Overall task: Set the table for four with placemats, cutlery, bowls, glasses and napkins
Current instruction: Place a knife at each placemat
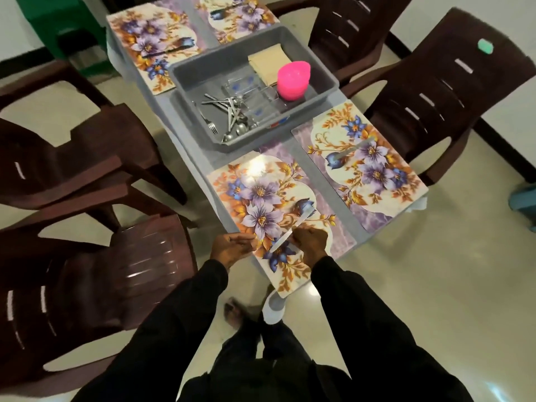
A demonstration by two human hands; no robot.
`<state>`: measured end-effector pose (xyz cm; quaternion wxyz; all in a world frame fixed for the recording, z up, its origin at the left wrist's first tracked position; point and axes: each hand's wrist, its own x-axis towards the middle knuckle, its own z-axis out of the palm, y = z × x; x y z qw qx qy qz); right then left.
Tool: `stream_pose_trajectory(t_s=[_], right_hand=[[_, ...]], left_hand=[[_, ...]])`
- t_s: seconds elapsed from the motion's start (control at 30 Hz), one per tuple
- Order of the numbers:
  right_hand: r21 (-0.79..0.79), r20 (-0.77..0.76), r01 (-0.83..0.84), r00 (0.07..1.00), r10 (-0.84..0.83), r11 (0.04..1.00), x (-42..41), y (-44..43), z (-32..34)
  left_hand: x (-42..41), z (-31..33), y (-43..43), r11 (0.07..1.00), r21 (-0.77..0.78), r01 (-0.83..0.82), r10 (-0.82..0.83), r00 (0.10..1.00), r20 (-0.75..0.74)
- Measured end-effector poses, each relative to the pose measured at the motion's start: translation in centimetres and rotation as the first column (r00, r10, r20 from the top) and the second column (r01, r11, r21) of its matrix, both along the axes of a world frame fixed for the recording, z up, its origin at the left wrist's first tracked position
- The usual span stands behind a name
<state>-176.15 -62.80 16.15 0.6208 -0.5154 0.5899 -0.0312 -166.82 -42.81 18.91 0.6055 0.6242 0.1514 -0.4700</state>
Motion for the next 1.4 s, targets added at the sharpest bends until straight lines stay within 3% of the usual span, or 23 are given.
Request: stream_pose_trajectory(t_s=[0.1,0.23,0.37,0.47,0.53,0.6,0.73,0.9,1.1,1.23,1.4], right_hand=[[0.030,-0.014,0.053,0.999,-0.053,0.998,0.6,-0.5,-1.6],[-0.045,-0.142,-0.014,0.990,0.008,0.999,0.3,-2.9,-10.0],[-0.059,-0.195,0.035,0.980,-0.046,0.998,2.3,-0.9,-3.1],[0.005,-0.186,0.072,0.980,-0.070,0.997,2.3,-1.9,-5.3],[0.000,-0.167,0.064,0.984,-0.063,0.998,1.7,-4.0,-12.0],[0.006,-0.186,0.052,0.981,-0.050,0.999,1.7,-4.3,-12.4],[0.042,-0.164,-0.038,0.986,0.045,0.998,2.0,-3.2,-7.7],[0.149,-0.031,-0.142,0.989,0.148,0.979,2.5,-2.2,-1.6],[-0.071,-0.055,-0.014,0.998,0.010,0.997,2.3,-1.9,0.0],[-0.144,0.054,-0.082,0.994,0.091,0.986,1.9,-2.3,2.2],[-0.221,0.081,-0.136,0.984,0.158,0.966,2.0,-2.8,4.5]], left_hand=[[0.3,-0.2,0.6,1.000,0.006,0.008,-0.008,0.999,0.050],[0.7,-0.1,1.8,1.000,0.021,-0.013,0.011,0.996,0.085],[1.1,0.5,2.4,0.999,0.036,-0.041,0.037,0.994,0.107],[1.0,0.6,2.5,0.997,0.040,-0.065,0.060,0.992,0.109],[0.8,0.7,2.6,0.997,0.043,-0.066,0.061,0.992,0.107],[0.8,0.9,2.7,0.997,0.040,-0.068,0.063,0.991,0.116],[0.9,1.6,2.8,0.995,0.035,-0.092,0.088,0.989,0.122],[1.1,2.0,3.2,0.990,0.031,-0.141,0.137,0.986,0.097],[1.1,2.5,4.0,0.968,-0.056,-0.246,0.249,0.966,0.068],[1.6,2.8,4.0,0.957,-0.106,-0.270,0.279,0.957,0.076],[1.8,3.9,3.4,0.948,-0.160,-0.275,0.287,0.956,0.054]])
